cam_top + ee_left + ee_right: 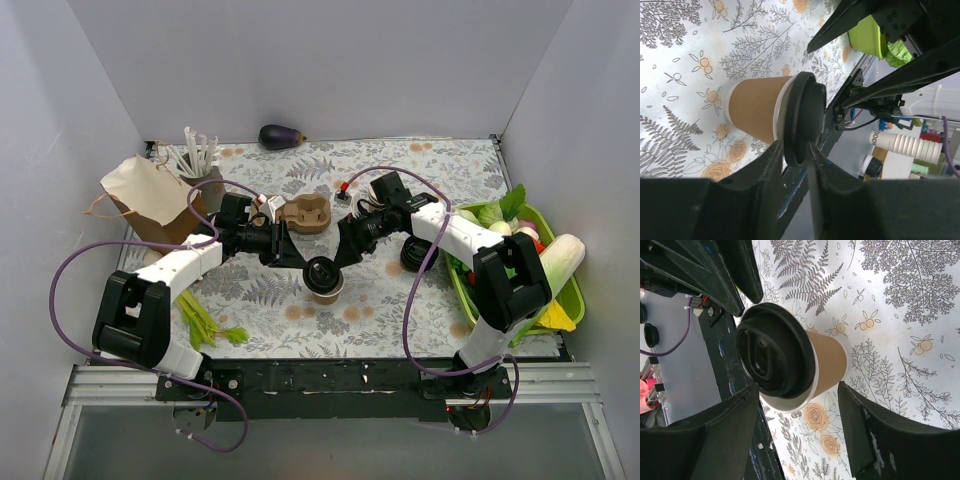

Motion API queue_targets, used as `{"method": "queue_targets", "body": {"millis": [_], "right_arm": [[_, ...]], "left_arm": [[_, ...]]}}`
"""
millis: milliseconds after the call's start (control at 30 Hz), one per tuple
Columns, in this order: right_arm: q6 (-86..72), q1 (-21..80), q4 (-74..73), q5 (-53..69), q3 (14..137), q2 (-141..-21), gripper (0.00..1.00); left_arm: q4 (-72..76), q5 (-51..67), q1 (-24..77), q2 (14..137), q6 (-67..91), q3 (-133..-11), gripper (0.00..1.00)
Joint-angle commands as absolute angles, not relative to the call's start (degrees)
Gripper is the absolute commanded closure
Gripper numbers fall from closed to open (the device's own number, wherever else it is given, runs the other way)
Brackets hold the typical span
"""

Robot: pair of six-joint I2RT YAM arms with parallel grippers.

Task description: Pack the takeout coffee

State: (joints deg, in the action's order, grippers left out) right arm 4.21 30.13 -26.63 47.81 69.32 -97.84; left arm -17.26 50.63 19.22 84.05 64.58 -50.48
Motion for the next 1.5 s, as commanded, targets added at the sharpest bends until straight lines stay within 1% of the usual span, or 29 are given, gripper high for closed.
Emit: {"method": "queue_targets", "body": {"millis": [0,133,367,433,467,600,633,700,767,833,967,1067,1200,1467], "right_arm": [[3.5,30.9,-24.8,47.5,69.4,-97.2,0.29],[3.4,31.6,-24.9,47.4,68.8,-96.7,0.29],[3.4,31.9,-24.6,46.7,67.9,-95.9,0.30],[3.6,32.0,-24.7,46.4,68.2,-95.5,0.30],[4.3,31.9,-24.9,46.1,68.5,-95.0,0.30],[6.9,31.8,-27.2,45.0,70.7,-93.5,0.30],[7.2,31.8,-27.9,44.7,70.8,-92.7,0.30],[8.2,31.7,-28.6,43.7,71.1,-91.6,0.30],[9.0,31.6,-30.0,42.9,71.3,-89.7,0.30],[10.5,31.3,-31.1,42.2,71.6,-88.0,0.30],[11.2,29.6,-32.5,40.3,71.7,-85.4,0.30],[11.5,28.6,-33.1,39.4,71.4,-83.7,0.30],[11.7,27.7,-32.8,38.8,70.0,-82.0,0.29],[11.8,26.2,-33.2,38.8,70.6,-81.8,0.29]], "left_arm": [[-18.1,49.0,19.1,81.3,63.0,-50.2,0.68],[-18.0,49.0,19.1,81.1,63.0,-49.9,0.62],[-16.7,50.2,19.1,81.4,63.9,-49.2,0.61],[-16.8,48.8,19.1,80.9,63.5,-49.8,0.60],[-18.5,47.3,19.1,80.0,62.3,-50.5,0.54],[-24.9,37.7,19.1,77.5,53.7,-55.2,0.48],[-26.4,33.4,19.1,77.3,48.7,-57.2,0.47],[-30.7,31.3,19.1,77.2,42.1,-58.3,0.46],[-35.5,29.4,19.2,78.5,31.7,-59.1,0.45],[-36.3,27.3,19.2,79.1,24.2,-58.0,0.44],[-29.8,23.1,20.0,79.9,20.7,-56.1,0.42],[-28.7,21.0,21.5,84.8,23.0,-59.3,0.43],[-26.5,17.2,25.1,89.0,23.7,-60.5,0.44],[-24.0,9.0,27.2,94.3,26.8,-61.0,0.51]]}}
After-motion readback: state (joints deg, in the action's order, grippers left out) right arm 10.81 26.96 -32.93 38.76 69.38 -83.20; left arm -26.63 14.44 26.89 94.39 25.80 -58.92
